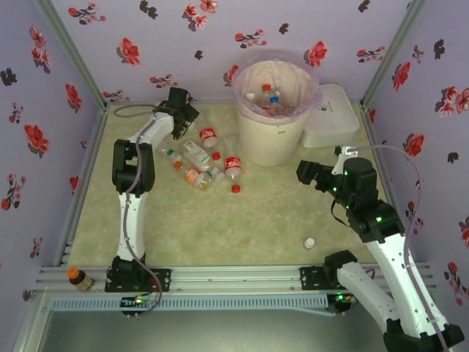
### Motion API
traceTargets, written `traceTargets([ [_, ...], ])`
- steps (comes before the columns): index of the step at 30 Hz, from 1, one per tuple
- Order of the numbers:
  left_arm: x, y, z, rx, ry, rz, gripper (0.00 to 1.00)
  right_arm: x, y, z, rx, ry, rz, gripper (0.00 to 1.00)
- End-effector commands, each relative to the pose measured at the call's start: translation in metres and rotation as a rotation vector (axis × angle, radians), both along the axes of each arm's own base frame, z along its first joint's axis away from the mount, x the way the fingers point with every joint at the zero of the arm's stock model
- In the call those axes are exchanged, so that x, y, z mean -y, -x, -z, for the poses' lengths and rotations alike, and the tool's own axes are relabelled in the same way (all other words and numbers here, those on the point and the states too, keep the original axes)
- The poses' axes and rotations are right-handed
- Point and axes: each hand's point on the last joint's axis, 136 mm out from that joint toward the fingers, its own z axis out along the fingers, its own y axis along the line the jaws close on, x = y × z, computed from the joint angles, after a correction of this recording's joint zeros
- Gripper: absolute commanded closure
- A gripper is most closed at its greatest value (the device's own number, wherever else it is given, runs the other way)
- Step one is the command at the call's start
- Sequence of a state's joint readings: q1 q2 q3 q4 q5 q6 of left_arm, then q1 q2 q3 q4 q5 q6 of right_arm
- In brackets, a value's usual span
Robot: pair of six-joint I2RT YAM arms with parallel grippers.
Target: Put the plastic bottles in the bin
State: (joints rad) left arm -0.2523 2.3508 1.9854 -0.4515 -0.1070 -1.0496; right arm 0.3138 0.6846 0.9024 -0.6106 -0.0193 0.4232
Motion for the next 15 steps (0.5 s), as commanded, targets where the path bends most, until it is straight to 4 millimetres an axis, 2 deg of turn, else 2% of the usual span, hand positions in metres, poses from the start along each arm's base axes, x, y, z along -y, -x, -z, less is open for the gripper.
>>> traceTargets([
  [1, -0.006, 0.000, 0.013, -0.039, 0.016, -0.043, 0.23, 0.003, 0.004, -0.004, 0.014, 0.027, -0.008, 0.01],
  [5, -0.012, -0.002, 0.021, -0.051, 0.033, -0.060, 0.29, 0.005, 0.007, -0.003, 0.010, 0.047, -0.009, 0.01],
  [8, -0.016, -0.002, 0.024, -0.047, 0.049, -0.075, 0.41, 0.008, 0.009, -0.001, 0.007, 0.069, -0.006, 0.01],
  [15, -0.018, -0.002, 0.025, -0.034, 0.074, -0.064, 0.60, 0.009, 0.012, -0.005, 0.016, 0.064, -0.003, 0.01],
])
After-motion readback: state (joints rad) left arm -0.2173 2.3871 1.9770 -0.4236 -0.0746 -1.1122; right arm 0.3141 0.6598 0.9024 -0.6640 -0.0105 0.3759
